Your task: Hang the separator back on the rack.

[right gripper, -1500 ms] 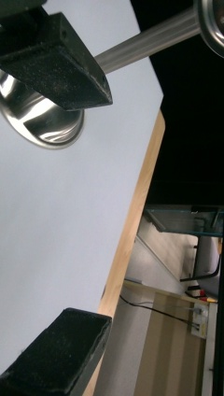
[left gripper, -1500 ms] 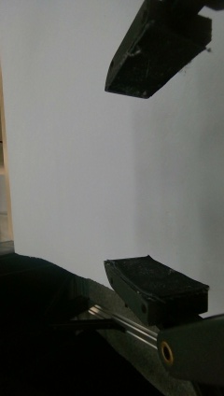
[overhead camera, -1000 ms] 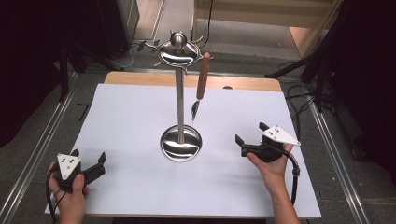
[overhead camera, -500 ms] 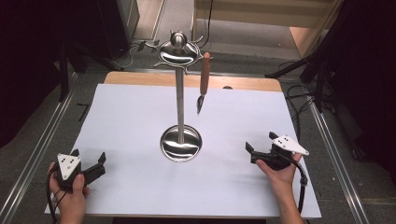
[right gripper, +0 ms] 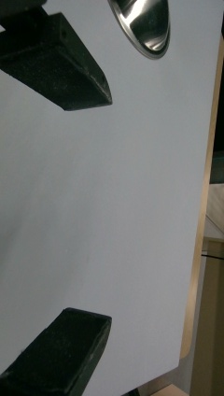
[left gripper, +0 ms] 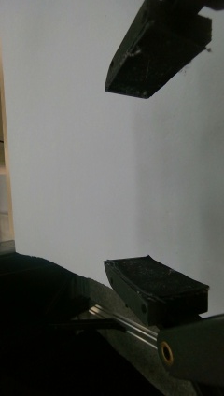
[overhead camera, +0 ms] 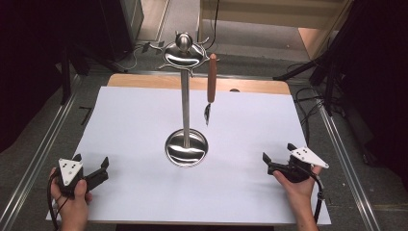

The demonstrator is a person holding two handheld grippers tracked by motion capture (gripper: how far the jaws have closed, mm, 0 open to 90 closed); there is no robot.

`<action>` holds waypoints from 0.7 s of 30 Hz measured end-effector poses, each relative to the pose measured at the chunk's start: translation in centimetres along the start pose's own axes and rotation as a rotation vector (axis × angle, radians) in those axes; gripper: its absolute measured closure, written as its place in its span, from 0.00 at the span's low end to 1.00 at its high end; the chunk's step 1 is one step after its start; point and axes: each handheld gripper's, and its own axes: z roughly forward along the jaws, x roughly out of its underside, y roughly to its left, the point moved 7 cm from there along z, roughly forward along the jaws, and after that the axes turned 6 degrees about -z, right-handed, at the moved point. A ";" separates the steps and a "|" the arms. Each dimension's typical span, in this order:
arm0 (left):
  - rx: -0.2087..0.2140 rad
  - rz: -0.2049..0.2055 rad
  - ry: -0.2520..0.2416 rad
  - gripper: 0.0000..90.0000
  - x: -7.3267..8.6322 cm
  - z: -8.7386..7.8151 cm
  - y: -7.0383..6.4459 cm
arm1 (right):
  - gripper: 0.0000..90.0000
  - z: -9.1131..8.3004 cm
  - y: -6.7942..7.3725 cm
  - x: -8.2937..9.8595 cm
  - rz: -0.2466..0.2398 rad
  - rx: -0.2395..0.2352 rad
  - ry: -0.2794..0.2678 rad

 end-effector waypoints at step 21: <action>0.006 -0.011 -0.012 0.15 -0.1 -0.1 0.1 | 0.00 -4.2 -4.7 2.8 0.011 0.100 0.041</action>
